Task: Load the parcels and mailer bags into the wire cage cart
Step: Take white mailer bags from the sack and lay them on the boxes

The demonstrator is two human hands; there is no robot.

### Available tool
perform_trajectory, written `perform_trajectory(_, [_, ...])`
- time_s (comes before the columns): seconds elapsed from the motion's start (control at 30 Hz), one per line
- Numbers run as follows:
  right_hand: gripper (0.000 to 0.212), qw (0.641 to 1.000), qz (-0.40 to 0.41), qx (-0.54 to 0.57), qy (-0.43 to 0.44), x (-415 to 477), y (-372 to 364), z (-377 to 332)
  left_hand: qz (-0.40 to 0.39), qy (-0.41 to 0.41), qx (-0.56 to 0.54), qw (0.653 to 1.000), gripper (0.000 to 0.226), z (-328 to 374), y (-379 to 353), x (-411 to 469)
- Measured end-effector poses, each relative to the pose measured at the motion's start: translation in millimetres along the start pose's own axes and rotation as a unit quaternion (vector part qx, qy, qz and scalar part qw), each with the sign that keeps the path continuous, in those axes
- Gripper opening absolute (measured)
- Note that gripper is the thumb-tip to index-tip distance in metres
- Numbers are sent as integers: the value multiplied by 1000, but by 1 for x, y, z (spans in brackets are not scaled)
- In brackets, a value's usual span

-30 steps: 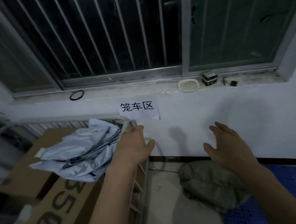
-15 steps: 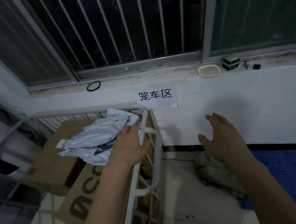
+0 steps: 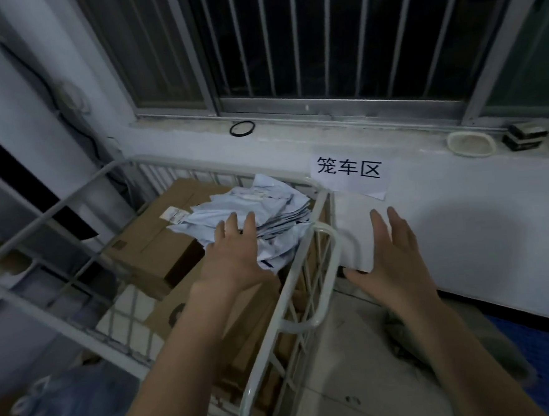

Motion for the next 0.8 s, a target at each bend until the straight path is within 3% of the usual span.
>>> perform_trajectory(0.33, [145, 992, -22, -92, 82, 32, -96, -67, 78, -23, 199, 976, 137, -94, -41, 63])
perform_trajectory(0.43, [148, 993, -13, -101, 54, 46, -145, -76, 74, -48, 219, 972, 136, -131, -62, 92])
perform_trajectory(0.67, [142, 997, 6, -82, -8, 78, -250, -105, 95, -123, 203, 967, 106, -206, -93, 158])
perform_trajectory(0.8, [139, 986, 26, -159, -29, 96, -266, -130, 88, -159, 214, 960, 125, -220, -100, 189])
Point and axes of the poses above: each hand's wrist, its own x-axis towards the middle knuckle, its own y-axis out of the back of the hand, z = x × y, the point moved 9 cm from there along x, towards the middle knuckle, and after that the axes turned 14 degrees about x, right-handed, at the moved point
